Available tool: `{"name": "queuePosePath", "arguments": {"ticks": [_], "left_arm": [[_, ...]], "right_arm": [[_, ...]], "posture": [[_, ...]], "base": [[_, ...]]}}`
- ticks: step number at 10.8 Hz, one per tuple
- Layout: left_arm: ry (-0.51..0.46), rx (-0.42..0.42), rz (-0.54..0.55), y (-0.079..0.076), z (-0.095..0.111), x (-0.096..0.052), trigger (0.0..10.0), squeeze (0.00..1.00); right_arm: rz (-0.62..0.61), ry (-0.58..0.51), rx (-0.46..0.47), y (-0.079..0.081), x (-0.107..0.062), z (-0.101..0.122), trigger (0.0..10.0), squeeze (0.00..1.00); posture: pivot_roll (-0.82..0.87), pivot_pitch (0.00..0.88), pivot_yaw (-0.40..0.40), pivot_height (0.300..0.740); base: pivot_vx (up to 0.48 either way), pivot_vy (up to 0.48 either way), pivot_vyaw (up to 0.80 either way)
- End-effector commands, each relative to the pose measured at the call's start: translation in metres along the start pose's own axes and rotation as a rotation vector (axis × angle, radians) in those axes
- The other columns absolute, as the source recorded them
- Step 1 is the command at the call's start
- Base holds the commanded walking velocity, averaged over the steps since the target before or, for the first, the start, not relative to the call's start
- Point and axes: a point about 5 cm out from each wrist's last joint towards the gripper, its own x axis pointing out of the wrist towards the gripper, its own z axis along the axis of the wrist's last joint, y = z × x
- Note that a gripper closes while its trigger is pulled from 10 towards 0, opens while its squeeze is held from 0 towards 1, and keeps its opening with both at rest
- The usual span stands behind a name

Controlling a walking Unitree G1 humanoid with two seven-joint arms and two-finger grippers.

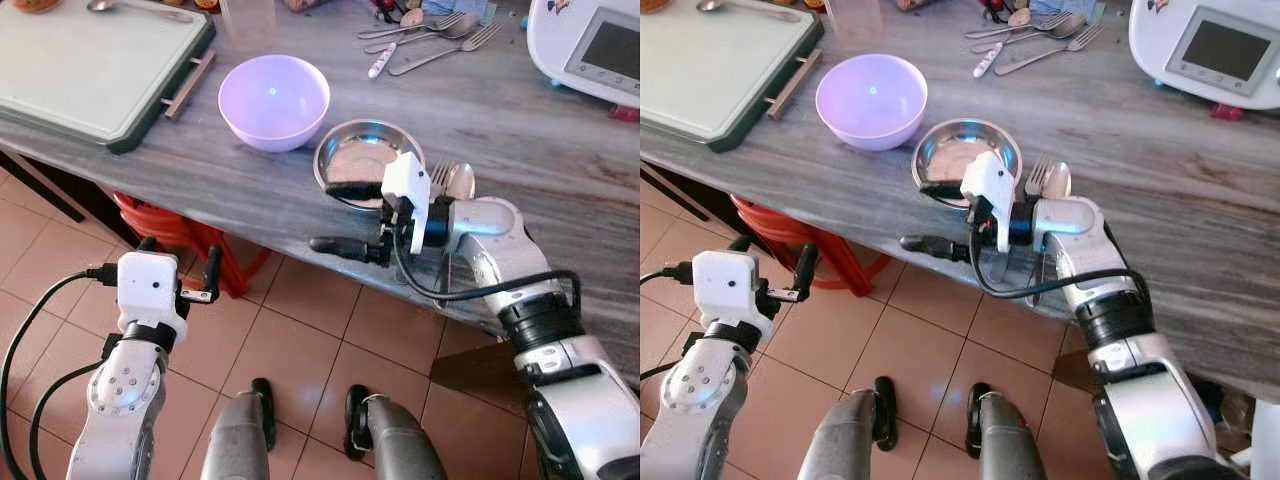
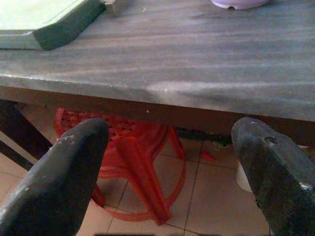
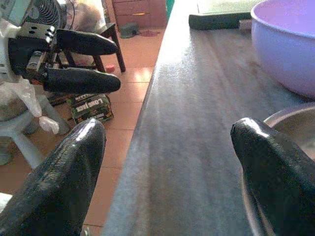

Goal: Setting the table

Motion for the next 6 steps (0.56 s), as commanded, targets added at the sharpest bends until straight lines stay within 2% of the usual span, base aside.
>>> {"name": "queuePosePath", "arguments": {"ticks": [1, 3, 6], "left_arm": [[0.031, 0.002, 0.003, 0.0, -0.006, -0.002, 10.0, 0.0], [0.031, 0.001, 0.001, 0.0, -0.006, -0.001, 10.0, 0.0], [0.031, 0.001, 0.0, 0.0, -0.006, -0.001, 10.0, 0.0]], "right_arm": [[0.021, -0.007, -0.013, 0.002, -0.001, 0.003, 10.0, 0.0], [-0.106, 0.059, -0.088, -0.011, -0.006, -0.001, 10.0, 0.0], [-0.142, 0.128, -0.101, -0.017, -0.003, -0.009, 10.0, 0.0]], "posture": [[0.06, 0.304, 0.022, 0.74], [0.05, 0.306, 0.022, 0.74], [0.05, 0.308, 0.023, 0.74]], "base": [[0.0, 0.0, 0.0], [0.0, 0.0, 0.0], [0.0, 0.0, 0.0]]}}
